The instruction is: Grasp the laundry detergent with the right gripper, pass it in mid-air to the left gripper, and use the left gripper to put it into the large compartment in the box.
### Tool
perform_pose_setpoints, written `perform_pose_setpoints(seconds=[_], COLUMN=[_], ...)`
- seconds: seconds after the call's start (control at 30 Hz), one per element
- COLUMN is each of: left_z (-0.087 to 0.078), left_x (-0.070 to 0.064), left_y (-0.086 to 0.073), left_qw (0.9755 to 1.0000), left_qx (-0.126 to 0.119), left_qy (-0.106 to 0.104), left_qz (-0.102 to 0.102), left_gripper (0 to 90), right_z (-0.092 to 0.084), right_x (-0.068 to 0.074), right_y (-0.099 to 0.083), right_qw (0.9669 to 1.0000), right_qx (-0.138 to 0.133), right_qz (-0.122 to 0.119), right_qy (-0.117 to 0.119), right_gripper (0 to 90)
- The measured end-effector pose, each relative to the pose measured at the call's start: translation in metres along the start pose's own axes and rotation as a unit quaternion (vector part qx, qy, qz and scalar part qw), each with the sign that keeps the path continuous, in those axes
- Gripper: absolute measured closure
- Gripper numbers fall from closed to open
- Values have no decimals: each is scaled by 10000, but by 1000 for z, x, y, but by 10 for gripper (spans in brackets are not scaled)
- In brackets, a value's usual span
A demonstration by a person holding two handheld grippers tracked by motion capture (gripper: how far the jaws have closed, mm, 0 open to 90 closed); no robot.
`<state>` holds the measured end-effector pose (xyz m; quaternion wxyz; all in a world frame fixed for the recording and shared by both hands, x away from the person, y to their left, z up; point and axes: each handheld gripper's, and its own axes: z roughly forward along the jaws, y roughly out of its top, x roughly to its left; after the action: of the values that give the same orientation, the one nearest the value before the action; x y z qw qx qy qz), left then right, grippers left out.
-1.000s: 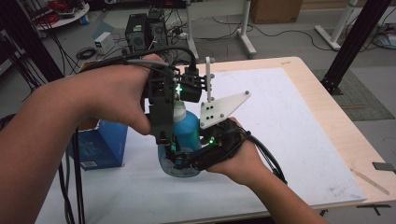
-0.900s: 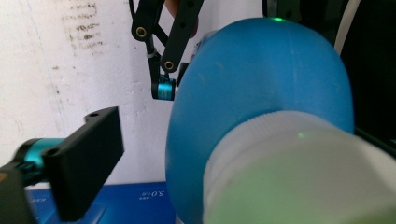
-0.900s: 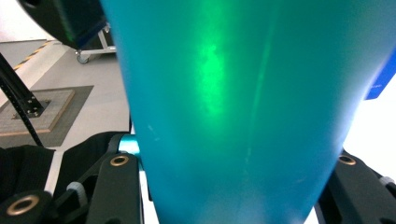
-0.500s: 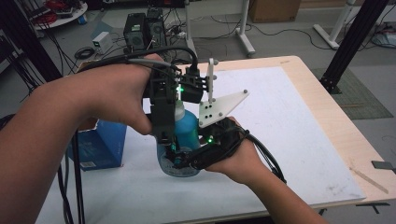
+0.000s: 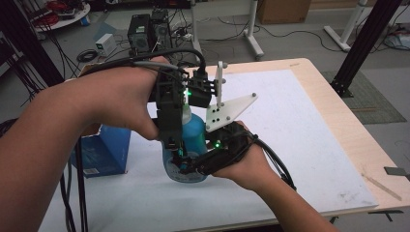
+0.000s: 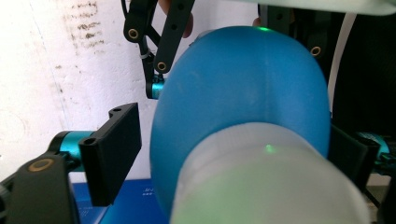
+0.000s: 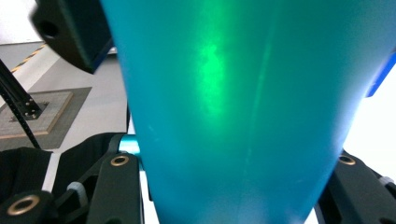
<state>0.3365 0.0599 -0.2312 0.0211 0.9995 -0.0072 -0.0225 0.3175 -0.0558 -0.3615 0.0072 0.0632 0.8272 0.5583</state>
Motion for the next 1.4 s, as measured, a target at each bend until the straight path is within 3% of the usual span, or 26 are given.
perform_pose_setpoints(seconds=[1.17,1.4], left_z=[0,-2], left_x=[1,-1], left_y=[5,7], left_qw=[9999,9995], left_qx=[154,266], left_qy=[33,99], left_qz=[16,112], left_gripper=[367,383], right_z=[0,0], right_x=[-4,-4], right_y=[1,1], right_qw=[10000,9999], right_qx=[-84,-115], right_qz=[1,0], right_qy=[-1,41], right_gripper=[468,467])
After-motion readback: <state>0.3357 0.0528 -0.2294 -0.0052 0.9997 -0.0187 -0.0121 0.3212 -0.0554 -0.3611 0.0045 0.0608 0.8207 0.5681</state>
